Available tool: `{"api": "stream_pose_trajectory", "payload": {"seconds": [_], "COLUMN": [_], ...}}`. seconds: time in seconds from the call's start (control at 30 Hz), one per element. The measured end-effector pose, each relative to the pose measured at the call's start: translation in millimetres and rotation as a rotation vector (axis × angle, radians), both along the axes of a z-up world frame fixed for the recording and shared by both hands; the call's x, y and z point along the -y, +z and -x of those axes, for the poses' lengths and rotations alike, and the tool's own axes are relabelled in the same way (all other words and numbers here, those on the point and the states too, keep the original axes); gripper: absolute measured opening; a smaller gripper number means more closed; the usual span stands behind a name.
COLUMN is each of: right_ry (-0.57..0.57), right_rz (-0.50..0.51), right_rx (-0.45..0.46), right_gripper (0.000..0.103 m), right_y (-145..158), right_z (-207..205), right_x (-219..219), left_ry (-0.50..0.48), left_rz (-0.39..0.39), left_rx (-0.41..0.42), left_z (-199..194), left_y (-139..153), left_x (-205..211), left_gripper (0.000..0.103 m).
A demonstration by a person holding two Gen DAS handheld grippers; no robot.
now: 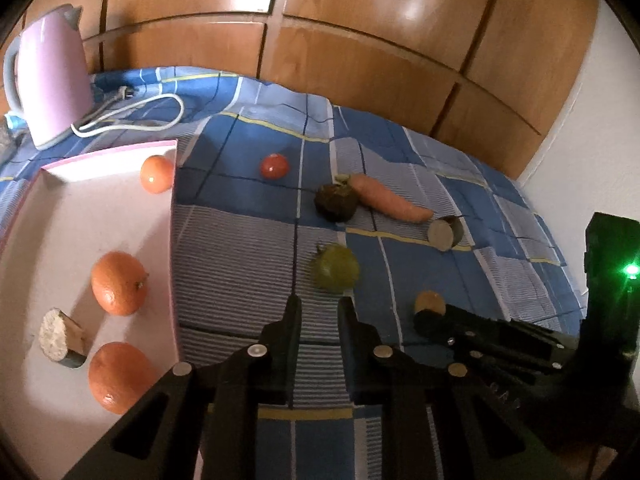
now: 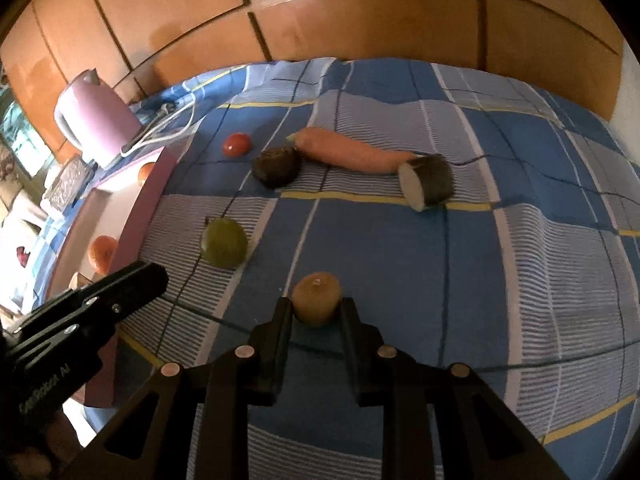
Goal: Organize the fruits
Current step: 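Carry the lime with the left tool while the right tool carries the tan fruit into the tray, opening both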
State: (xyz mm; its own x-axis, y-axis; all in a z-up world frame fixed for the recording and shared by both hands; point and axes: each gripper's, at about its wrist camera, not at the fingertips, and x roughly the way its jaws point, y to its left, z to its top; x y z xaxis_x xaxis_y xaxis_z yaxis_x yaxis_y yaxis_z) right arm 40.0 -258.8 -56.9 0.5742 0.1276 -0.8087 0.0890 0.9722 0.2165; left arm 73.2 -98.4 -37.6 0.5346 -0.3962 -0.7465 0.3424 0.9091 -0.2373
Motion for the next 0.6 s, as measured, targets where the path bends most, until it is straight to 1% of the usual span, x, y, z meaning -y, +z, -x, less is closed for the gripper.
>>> {"api": "stream_pose_trajectory", "payload": {"seconds": [0.07,0.1,0.13,0.17,0.2,0.33,0.43,0.6], "right_ry": [-0.009,-0.014,-0.018,-0.020,-0.020,-0.022,-0.022,-0.020], "right_rz": [-0.003,-0.008,-0.014,-0.019,-0.022,-0.022,0.004,-0.005], "right_rx": [0.003,0.005,0.008,0.010,0.011,0.026,0.044,0.040], "right_gripper": [0.024,0.024,0.024,0.024,0.024,0.024,0.024,0.024], "right_y": [0,1,1,2,2,4,6,2], "right_z": [2,2,3,3,2,1,-1,-7], "right_x": [3,5,6,7,7,9,10,17], "left_ry": [-0.012,-0.014,-0.009,-0.002,0.001,-0.008,-0.028,-0.064], "left_rz": [0.006,0.011,0.009,0.006,0.009,0.002,-0.016,-0.024], "left_rx": [-0.006,-0.013,-0.016,-0.016,-0.019,-0.038,-0.041,-0.058], "left_z": [-1,-3,-5,-7,-10,-24,-36,-51], "left_y": [-1,-1,-1,-1,-1,-4,-6,-13], "left_x": [0,0,0,0,0,11,24,44], "left_gripper": [0.020,0.025,0.037,0.041,0.043,0.043,0.043,0.043]}}
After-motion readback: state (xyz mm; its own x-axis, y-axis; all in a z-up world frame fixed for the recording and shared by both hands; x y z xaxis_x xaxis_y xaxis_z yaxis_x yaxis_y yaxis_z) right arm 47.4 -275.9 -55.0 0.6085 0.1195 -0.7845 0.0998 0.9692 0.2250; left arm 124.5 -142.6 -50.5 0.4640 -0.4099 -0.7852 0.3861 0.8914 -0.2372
